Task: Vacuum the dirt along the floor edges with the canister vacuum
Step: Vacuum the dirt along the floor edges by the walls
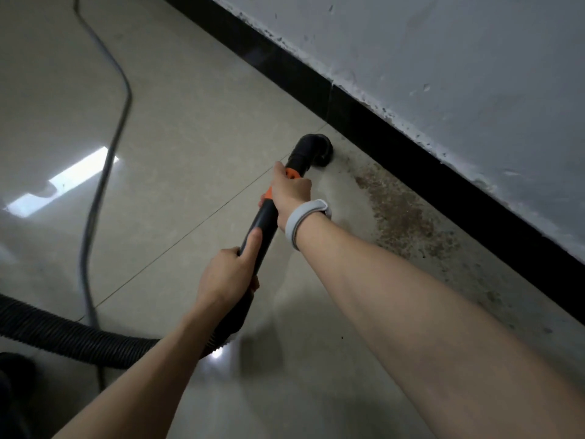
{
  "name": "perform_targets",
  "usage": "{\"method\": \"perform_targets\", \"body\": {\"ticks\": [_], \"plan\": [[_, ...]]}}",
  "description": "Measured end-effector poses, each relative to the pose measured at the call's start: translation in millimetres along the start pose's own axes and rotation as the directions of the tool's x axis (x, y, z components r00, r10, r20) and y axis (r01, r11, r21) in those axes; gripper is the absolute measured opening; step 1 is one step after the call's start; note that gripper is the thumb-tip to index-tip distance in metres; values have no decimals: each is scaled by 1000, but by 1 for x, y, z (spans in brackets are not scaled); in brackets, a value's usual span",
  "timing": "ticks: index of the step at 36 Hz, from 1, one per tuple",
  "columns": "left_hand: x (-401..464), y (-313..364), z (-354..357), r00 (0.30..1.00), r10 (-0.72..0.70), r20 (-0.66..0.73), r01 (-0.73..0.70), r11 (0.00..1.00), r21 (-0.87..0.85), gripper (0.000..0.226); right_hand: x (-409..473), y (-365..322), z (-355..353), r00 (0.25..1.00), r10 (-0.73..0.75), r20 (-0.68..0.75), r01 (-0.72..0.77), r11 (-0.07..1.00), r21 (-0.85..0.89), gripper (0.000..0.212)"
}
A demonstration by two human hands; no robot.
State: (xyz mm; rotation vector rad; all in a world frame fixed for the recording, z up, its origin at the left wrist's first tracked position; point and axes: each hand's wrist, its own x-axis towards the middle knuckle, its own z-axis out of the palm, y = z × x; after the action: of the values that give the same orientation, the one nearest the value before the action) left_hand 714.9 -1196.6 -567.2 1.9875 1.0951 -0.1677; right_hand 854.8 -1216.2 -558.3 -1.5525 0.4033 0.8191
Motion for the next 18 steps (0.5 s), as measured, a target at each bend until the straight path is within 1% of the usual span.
{"method": "perform_targets", "body": {"ticks": [2, 4, 7, 11, 16, 18], "plan": [[9, 4, -2, 1000, 8, 19, -8, 1000, -30, 83, 2, -4, -2, 997, 36, 73, -46, 989, 143, 32], [15, 7, -2, 999, 12, 36, -11, 999, -31, 83, 3, -5, -6, 991, 62, 123, -89, 970, 227, 28], [17, 8, 2, 998, 22, 65, -21, 1000, -19, 83, 5, -4, -12, 989, 68, 130, -96, 969, 226, 25], [18, 13, 5, 994, 32, 102, -28, 999, -39, 82, 5, -7, -18, 996, 44, 78, -60, 974, 217, 22], [11, 12, 10, 989, 68, 134, -72, 997, 20, 75, -3, 6, -33, 999, 43, 17, -46, 964, 261, 33], [2, 6, 13, 985, 79, 156, -88, 995, 52, 73, -11, 15, -42, 999, 44, -3, -41, 964, 264, 34]]}}
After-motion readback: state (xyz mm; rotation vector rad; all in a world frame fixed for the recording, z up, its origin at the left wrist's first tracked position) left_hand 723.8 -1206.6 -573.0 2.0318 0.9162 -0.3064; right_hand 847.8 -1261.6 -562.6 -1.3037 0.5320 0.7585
